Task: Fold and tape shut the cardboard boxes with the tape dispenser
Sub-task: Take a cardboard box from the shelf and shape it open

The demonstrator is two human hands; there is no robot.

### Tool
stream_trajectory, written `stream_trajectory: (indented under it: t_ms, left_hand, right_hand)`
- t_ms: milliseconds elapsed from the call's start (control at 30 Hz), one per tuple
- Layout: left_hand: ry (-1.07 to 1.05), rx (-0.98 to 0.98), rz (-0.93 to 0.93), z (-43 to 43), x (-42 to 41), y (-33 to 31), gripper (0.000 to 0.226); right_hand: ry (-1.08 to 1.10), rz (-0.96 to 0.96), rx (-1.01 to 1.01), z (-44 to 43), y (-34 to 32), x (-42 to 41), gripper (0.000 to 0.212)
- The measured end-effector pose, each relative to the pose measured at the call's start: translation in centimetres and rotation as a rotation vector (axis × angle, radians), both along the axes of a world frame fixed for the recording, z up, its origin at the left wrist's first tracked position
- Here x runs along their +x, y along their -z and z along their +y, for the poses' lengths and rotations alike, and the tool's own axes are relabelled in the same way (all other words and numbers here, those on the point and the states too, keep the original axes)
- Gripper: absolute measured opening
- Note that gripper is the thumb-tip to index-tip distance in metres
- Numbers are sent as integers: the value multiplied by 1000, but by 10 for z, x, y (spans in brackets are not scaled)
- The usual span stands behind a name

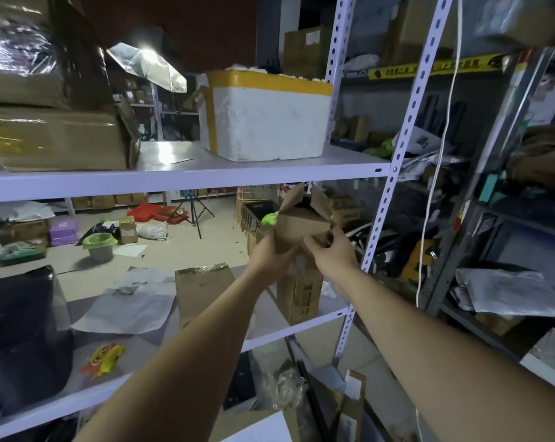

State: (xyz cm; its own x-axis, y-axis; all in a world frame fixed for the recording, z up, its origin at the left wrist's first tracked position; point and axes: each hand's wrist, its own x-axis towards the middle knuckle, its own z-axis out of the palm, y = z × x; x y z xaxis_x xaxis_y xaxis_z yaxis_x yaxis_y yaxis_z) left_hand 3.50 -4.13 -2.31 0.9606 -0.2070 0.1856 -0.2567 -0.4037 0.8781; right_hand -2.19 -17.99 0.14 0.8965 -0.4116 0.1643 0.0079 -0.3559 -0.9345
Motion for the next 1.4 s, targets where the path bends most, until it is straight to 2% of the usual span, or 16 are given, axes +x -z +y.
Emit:
stream_trajectory:
  t_ms: [300, 500, 700, 900, 1067, 1200, 1300, 1400]
  left_hand:
    - [37, -23, -36, -4, -64, -11, 65]
    - [41, -34, -85, -13, -111, -22, 68]
    - [77, -66, -118, -36, -172, -30, 49]
    - [106, -82, -125, -81, -240, -38, 50]
    - [161, -97, -142, -123, -293, -40, 51]
    - [220, -103, -142, -165, -327, -38, 54]
    - [280, -122, -121, -196, -351, -35, 47]
    - [365, -99, -101, -226, -369, -31, 53]
  right_hand:
    - [48, -9, -4, -5, -8, -59, 56]
    - [31, -50, 23, -17, -20, -107, 54]
    - [28, -66, 63, -46, -27, -170, 65]
    - [56, -95, 83, -92, -31, -242, 53]
    - [91, -122, 100, -129, -31, -294, 63]
    - [160, -116, 66, -165, -26, -341, 61]
    - [218, -121, 61, -191, -20, -373, 60]
    - [284, -113, 51, -216, -19, -403, 62]
